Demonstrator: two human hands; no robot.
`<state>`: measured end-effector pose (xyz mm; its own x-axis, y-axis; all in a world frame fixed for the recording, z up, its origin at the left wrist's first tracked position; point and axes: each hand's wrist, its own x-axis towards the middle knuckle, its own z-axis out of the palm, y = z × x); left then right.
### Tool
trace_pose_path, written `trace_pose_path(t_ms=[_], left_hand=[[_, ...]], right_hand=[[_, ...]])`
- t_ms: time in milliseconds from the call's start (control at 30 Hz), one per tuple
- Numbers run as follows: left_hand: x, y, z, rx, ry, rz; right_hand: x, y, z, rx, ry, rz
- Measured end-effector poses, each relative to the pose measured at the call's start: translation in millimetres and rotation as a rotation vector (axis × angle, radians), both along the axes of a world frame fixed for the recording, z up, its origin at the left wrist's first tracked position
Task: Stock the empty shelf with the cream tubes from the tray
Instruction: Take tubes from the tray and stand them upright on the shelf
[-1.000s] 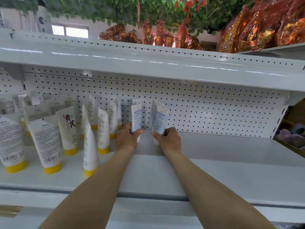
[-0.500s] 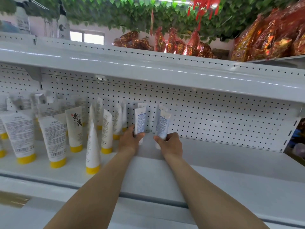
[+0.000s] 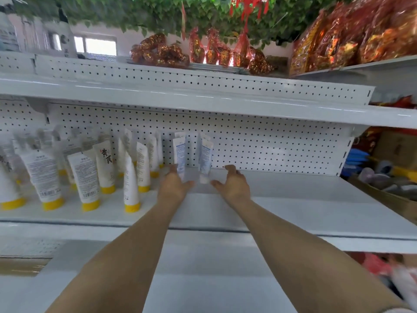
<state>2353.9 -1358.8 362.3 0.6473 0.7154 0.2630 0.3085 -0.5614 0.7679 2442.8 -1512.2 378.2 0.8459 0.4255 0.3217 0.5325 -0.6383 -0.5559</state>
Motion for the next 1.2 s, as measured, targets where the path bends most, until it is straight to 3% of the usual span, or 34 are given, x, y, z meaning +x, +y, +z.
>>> trace_pose_path(t_ms=[167, 533, 867, 1200], left_hand=[[-68, -70, 36, 0.317, 0.121, -0.063], [-171, -199, 41, 0.681, 0.114, -0.173], [-162, -314, 27, 0.646, 0.061, -0.372], [-65, -442, -49, 0.607, 0.173, -0.494]], right_hand=[[-58, -68, 29, -0.28, -0.266, -0.078], [-186, -224, 50, -0.412, -0.379, -0.212], [-216, -344, 37, -0.371, -0.276, -0.331], [-139, -469, -34, -0.378, -0.052, -0.421]])
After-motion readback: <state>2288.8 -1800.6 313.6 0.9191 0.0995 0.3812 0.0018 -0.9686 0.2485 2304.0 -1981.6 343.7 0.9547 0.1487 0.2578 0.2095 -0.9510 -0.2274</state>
